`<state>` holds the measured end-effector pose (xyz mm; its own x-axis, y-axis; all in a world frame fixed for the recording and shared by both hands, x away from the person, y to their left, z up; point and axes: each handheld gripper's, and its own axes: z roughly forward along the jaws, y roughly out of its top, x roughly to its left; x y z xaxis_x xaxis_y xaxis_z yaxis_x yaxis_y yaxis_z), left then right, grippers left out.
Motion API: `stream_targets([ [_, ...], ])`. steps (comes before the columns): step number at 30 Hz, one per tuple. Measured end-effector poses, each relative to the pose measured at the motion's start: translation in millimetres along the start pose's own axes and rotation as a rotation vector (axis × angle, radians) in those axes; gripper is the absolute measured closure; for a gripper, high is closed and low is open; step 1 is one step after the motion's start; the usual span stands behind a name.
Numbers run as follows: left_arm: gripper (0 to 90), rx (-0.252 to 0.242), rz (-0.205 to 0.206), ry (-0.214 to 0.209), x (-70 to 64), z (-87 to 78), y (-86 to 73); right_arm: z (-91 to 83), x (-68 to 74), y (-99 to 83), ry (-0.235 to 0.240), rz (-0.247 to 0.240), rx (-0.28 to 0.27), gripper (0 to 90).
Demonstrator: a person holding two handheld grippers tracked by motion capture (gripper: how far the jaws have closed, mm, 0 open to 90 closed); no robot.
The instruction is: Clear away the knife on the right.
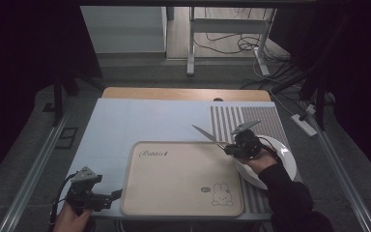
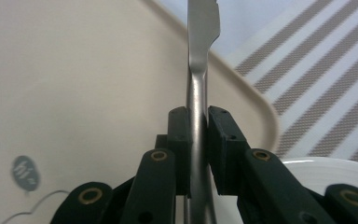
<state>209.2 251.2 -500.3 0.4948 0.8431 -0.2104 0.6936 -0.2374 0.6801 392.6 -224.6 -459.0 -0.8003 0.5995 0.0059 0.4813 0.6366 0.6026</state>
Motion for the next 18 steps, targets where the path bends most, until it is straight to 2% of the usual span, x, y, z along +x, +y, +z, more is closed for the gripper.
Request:
stream_targets([
  [7,2.8,0.000,-0.002,-0.001,0.2,-0.1,0.0,2.0,28.3,-4.8,0.050,-0.042,-0.008,80.5],
  [11,2.8,0.000,-0.001,-0.001,0.2,-0.1,-0.1,2.8,42.0,-8.0,0.061,-0.064,-0.002,80.5],
  [18,2.8,0.000,-0.002,-0.002,0.2,0.0,0.0,7.1,64.9,-21.3,0.074,-0.068,0.021,80.5],
])
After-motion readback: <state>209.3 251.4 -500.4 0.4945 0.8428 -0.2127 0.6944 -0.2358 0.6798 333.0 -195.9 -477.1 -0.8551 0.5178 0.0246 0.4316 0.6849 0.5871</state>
